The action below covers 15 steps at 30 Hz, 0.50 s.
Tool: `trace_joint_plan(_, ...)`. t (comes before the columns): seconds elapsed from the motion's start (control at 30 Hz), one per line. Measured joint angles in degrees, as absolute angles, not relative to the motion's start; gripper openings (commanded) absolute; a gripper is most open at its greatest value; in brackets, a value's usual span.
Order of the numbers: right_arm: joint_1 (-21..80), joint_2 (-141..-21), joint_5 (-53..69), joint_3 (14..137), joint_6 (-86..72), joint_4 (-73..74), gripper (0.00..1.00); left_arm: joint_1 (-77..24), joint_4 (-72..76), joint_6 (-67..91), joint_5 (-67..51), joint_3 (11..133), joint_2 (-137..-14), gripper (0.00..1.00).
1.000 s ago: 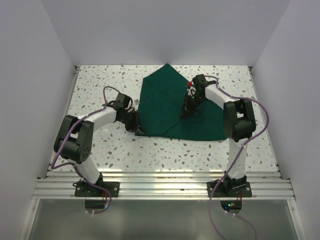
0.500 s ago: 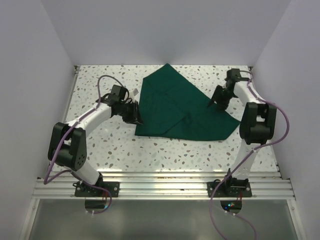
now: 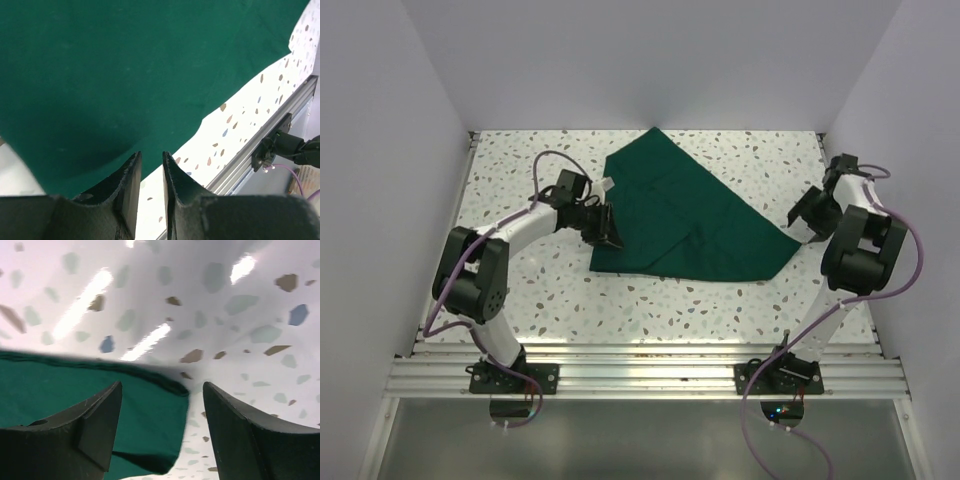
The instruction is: Prepare the surgical pack
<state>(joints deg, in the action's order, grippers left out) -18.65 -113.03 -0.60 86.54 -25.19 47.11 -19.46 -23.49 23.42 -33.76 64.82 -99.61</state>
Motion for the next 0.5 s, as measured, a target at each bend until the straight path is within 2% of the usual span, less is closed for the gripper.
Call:
trace_joint_plan(0.27, -21.4, -114.1, 0.6, 80.4, -23.1, 45.5, 0.67, -21.1, -23.2, 23.4, -35.1, 66.9, -100.0, 0.26)
trace_joint_plan(0.5, -21.7, -112.8, 2.8, 78.4, -22.0, 43.5, 0.51, -22.4, -23.1, 24.6, -35.7, 69.6, -101.8, 0.26)
